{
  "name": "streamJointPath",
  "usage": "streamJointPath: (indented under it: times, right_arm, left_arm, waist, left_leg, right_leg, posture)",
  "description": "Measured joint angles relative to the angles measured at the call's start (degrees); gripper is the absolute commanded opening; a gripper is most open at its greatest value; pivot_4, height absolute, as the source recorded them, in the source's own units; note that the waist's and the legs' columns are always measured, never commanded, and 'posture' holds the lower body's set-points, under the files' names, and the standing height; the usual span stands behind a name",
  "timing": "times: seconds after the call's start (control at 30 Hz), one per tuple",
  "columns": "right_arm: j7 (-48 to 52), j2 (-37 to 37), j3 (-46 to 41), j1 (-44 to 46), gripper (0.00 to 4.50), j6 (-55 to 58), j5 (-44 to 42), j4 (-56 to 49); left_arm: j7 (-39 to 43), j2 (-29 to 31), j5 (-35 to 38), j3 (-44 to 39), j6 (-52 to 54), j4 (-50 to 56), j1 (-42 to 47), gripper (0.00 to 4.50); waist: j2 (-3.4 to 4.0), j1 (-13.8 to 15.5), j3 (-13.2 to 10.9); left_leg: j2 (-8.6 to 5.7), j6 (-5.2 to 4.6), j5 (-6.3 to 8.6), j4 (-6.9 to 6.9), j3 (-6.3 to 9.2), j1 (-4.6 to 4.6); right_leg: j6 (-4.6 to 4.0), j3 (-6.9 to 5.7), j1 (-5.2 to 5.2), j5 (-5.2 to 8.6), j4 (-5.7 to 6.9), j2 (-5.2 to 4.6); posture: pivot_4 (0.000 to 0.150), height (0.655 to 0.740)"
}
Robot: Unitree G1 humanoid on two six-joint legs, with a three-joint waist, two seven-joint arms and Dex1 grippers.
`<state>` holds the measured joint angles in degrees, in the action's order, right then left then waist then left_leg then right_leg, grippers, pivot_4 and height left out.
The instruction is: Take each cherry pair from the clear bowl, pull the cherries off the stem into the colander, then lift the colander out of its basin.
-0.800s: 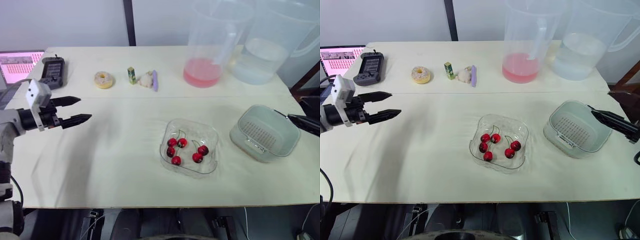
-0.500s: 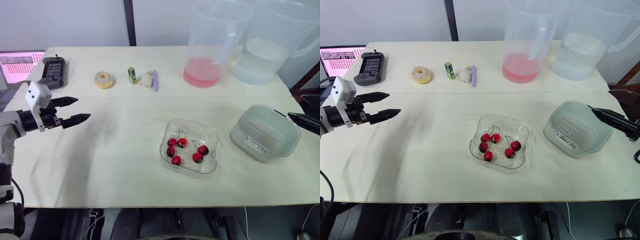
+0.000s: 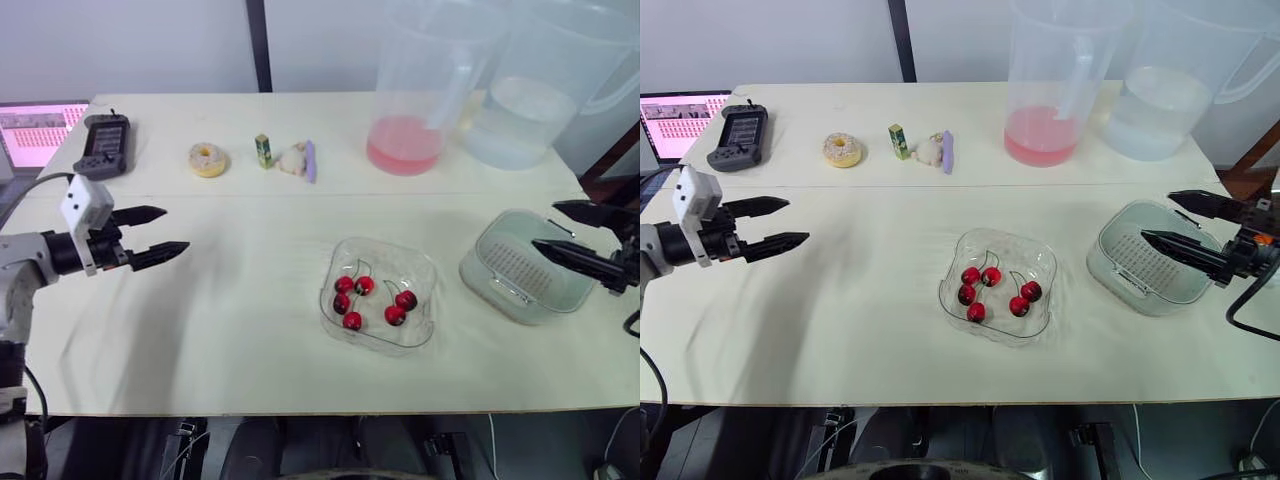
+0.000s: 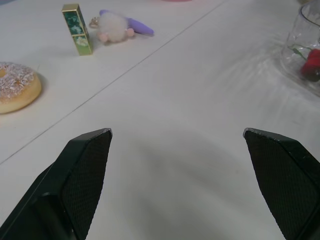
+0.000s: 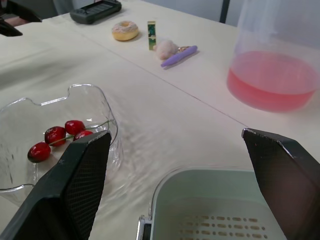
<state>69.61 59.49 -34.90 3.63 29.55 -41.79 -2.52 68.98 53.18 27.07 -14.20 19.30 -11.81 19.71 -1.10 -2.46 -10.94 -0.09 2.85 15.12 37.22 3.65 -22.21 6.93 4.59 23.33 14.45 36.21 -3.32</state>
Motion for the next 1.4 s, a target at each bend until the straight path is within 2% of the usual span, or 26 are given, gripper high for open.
streamJointPath:
  times: [0.2,0.3,0.4,0.53,0.7,0.83,0.97,1.13,1.17,1.27,1.4]
  right_arm:
    - [0.26,0.01,1.15,1.19,4.50,-0.89,0.93,1.19]
    - [-2.39,0.58,1.84,3.67,4.50,3.82,-0.42,0.06]
    - [-5.45,5.28,4.25,4.84,4.50,12.00,-2.58,-7.02]
    - [-7.57,8.44,7.65,6.69,4.50,17.40,-6.27,-20.41]
    - [-9.64,12.27,19.48,18.17,4.50,22.79,-9.45,-29.04]
    - [-13.48,9.54,31.78,31.22,4.50,29.31,-9.44,-30.70]
    - [-20.88,0.88,42.72,41.34,4.50,37.86,-7.63,-31.70]
    - [-25.92,-5.28,53.06,46.26,4.50,44.23,-2.84,-30.90]
    - [-27.22,-6.57,54.38,46.00,3.92,44.70,-1.46,-30.46]
    - [-29.60,-6.97,59.59,43.63,2.75,44.73,3.13,-29.80]
    - [-29.60,-5.39,64.48,42.30,2.75,42.40,8.91,-29.73]
  left_arm:
    - [-0.23,-0.05,0.64,-0.03,0.89,1.25,-0.69,4.43]
    - [0.92,-0.02,1.86,0.10,4.10,1.96,-0.10,4.43]
    - [2.59,0.36,4.83,1.57,9.40,7.24,1.71,4.43]
    - [3.97,-0.74,6.32,4.47,10.68,14.53,2.53,4.43]
    - [4.70,-3.28,7.55,9.17,11.74,21.68,3.57,4.43]
    - [4.03,-5.02,8.43,10.95,12.74,23.74,3.89,4.43]
    - [3.05,-5.66,8.35,11.28,12.61,24.03,3.76,4.43]
    - [-0.29,-6.86,8.57,10.71,12.90,25.77,1.74,4.43]
    - [-0.94,-7.19,8.85,10.40,13.00,26.74,0.95,4.50]
    - [-2.36,-7.28,10.05,9.66,13.66,28.93,-0.45,4.50]
    - [-3.23,-7.23,10.25,8.80,13.77,29.25,-0.91,4.50]
  waist:
    - [0.00,0.01,0.00]
    - [0.01,-0.10,0.00]
    - [0.05,-0.01,-0.01]
    - [0.05,0.09,-0.01]
    - [0.07,-0.10,-0.04]
    - [0.06,-0.07,-0.05]
    - [0.06,-0.11,-0.05]
    - [0.02,0.26,-0.03]
    - [0.02,0.27,-0.03]
    - [0.02,0.48,-0.03]
    - [0.03,0.22,-0.03]
  left_leg:
    - [0.00,0.00,0.00,0.00,0.00,0.00]
    - [0.00,0.00,0.00,0.03,0.00,0.00]
    - [0.00,0.00,0.00,0.01,0.01,0.00]
    - [0.03,0.00,0.00,-0.05,0.07,-0.03]
    - [0.03,0.00,0.00,0.05,0.00,-0.08]
    - [0.06,0.00,0.00,0.05,0.03,-0.09]
    - [0.06,0.00,0.00,0.01,0.03,-0.23]
    - [0.04,0.00,0.00,-0.04,0.13,-0.35]
    - [0.03,0.00,0.00,-0.05,0.12,-0.35]
    - [-0.01,0.00,0.00,-0.05,0.14,-0.41]
    - [-0.01,0.00,0.00,-0.03,0.15,-0.37]
  right_leg:
    - [0.00,0.00,0.00,0.00,0.00,0.00]
    - [-0.03,0.01,0.00,-0.01,0.03,0.00]
    - [-0.02,0.00,0.03,0.00,0.05,0.00]
    - [0.01,-0.05,0.04,0.00,0.02,0.02]
    - [-0.21,-0.02,0.07,0.09,-0.02,-0.01]
    - [-0.27,-0.03,0.12,0.09,-0.01,0.02]
    - [-0.09,-0.02,0.29,-0.02,0.00,0.03]
    - [-0.05,-0.13,0.35,-0.04,-0.03,-0.02]
    - [-0.04,-0.13,0.35,-0.04,-0.04,-0.04]
    - [-0.04,-0.17,0.41,-0.04,-0.01,-0.08]
    - [-0.04,-0.17,0.39,-0.04,0.01,-0.05]
  posture:
    - [0.150,0.7400]
    - [0.150,0.7400]
    - [0.150,0.7400]
    - [0.150,0.7400]
    - [0.150,0.7400]
    - [0.150,0.7400]
    - [0.150,0.7400]
    - [0.150,0.7400]
    - [0.150,0.7400]
    - [0.150,0.7400]
    - [0.150,0.7400]
